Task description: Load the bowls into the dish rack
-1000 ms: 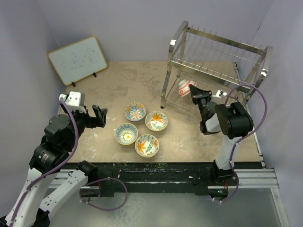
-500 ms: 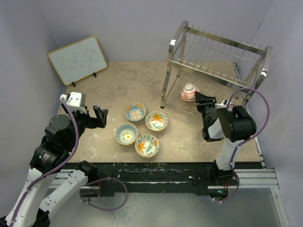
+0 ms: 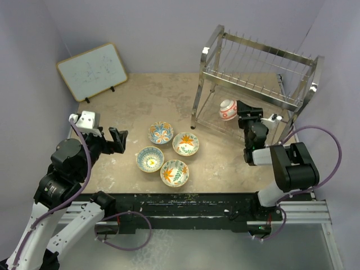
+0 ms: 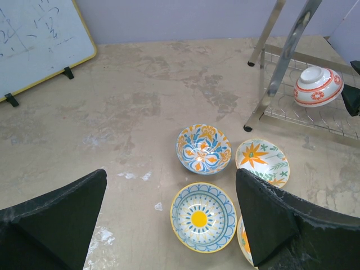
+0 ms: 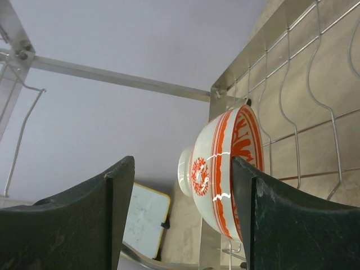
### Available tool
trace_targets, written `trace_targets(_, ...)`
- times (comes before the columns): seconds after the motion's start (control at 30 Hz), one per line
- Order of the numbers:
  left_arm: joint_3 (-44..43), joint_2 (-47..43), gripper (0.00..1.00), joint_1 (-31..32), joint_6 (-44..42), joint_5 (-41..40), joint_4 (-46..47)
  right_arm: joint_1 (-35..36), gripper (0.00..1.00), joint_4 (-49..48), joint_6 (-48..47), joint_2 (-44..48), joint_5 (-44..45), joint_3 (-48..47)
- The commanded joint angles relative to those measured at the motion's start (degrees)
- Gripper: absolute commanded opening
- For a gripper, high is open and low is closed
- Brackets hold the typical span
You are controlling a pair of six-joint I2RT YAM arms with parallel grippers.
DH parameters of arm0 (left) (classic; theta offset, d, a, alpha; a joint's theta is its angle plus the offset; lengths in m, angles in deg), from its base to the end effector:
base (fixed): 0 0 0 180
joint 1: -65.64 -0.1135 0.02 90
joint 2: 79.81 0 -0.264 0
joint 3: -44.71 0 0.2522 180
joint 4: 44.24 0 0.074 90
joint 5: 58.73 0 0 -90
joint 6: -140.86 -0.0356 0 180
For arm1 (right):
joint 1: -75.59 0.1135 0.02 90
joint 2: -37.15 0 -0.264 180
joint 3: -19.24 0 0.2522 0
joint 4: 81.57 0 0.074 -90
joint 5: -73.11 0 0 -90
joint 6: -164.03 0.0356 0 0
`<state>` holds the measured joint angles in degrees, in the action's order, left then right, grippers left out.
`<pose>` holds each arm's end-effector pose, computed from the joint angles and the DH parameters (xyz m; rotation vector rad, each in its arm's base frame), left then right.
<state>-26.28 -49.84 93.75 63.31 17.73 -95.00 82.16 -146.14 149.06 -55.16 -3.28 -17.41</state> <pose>0.0821 -0.0344 0.3925 0.0645 1.7451 -0.3142 0.2793 0.0237 0.1859 1.0054 1.1100 0.9990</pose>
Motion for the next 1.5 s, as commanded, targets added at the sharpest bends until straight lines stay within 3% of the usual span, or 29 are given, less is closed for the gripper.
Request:
trace_targets(0.0, 0.6, -1.2, 0.99, -0.4, 0.1, 0.8, 3.1, -0.5, 0.71, 14.0, -1.1, 5.5, 4.6, -3.4)
trace_targets(0.4, 1.1, -2.5, 0.99, -0.3, 0.2, 1.3, 3.1, -0.5, 0.81, 32.6, -0.2, 11.1, 6.8, -5.7)
trace_targets(0.87, 1.2, -2.8, 0.99, -0.3, 0.4, 1.8, 3.0, -0.5, 0.98, 55.6, -7.1, 15.3, 9.4, -14.1)
trace_targets(1.2, 1.8, -3.1, 0.99, -0.3, 0.9, 1.9, 3.0, 0.9, 0.99, 68.3, -15.1, 15.8, 11.2, -20.1)
trace_targets(1.47, 2.2, -2.6, 0.99, -0.4, 1.1, 2.5, 3.6, 9.0, 0.98, 77.8, -22.0, 17.5, 19.2, -24.3)
